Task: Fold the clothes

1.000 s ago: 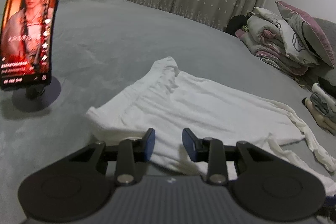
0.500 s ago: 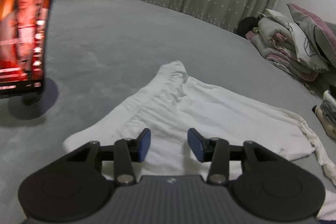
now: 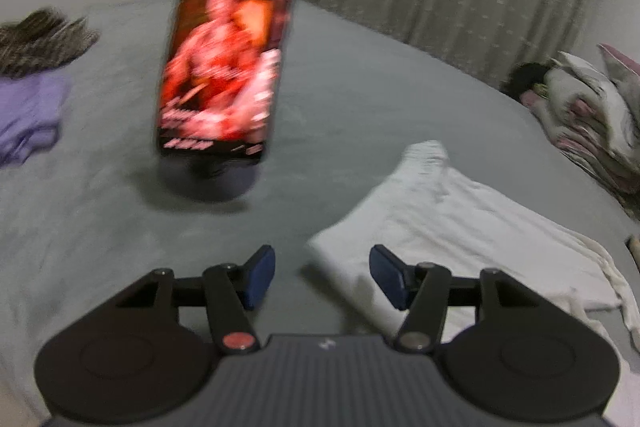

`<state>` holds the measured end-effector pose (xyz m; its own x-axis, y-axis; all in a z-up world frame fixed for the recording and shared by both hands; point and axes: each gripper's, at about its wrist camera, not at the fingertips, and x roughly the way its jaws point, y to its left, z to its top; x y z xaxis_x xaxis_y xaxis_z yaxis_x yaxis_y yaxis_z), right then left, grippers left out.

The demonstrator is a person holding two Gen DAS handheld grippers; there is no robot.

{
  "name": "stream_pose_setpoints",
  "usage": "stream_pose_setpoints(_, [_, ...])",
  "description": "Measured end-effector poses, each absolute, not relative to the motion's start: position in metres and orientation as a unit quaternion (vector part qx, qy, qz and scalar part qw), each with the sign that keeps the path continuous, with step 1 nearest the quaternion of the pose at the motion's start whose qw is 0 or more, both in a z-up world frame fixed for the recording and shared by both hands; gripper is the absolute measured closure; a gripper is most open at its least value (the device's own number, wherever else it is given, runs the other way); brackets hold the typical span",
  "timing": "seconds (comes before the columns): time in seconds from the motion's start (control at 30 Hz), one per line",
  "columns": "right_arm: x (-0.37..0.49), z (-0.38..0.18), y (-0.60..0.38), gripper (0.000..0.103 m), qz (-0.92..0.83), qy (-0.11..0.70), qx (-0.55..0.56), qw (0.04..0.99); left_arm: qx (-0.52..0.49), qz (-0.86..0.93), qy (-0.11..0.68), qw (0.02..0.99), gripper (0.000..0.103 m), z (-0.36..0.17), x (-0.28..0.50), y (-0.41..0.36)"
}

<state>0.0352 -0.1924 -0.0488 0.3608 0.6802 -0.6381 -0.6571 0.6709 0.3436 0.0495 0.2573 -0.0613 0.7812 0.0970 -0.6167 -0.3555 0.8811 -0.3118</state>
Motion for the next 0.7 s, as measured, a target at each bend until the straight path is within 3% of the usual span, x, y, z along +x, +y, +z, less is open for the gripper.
stream_pose_setpoints(0.2, [0.032,-0.06,-0.178,0.096,0.393,0.413,-0.033,0.821,-0.239,0.141,0.309,0.91,0.052,-0.07,0.054,0.267])
stream_pose_setpoints(0.27, [0.031,-0.06,-0.178,0.096,0.39,0.413,-0.033,0.822,-0.231,0.14,0.312,0.911,0.062,-0.071,0.06,0.262])
stream_pose_setpoints(0.33, [0.03,-0.06,-0.178,0.096,0.387,0.413,-0.033,0.824,-0.221,0.141,0.315,0.912,0.086,-0.072,0.065,0.257])
stream_pose_setpoints(0.4, [0.029,-0.06,-0.178,0.096,0.385,0.413,-0.033,0.825,-0.209,0.153,0.316,0.913,0.091,-0.072,0.067,0.251])
stream_pose_setpoints(0.7, [0.026,-0.059,-0.177,0.096,0.391,0.415,-0.026,0.821,-0.145,0.192,0.316,0.918,0.091,-0.071,0.057,0.233])
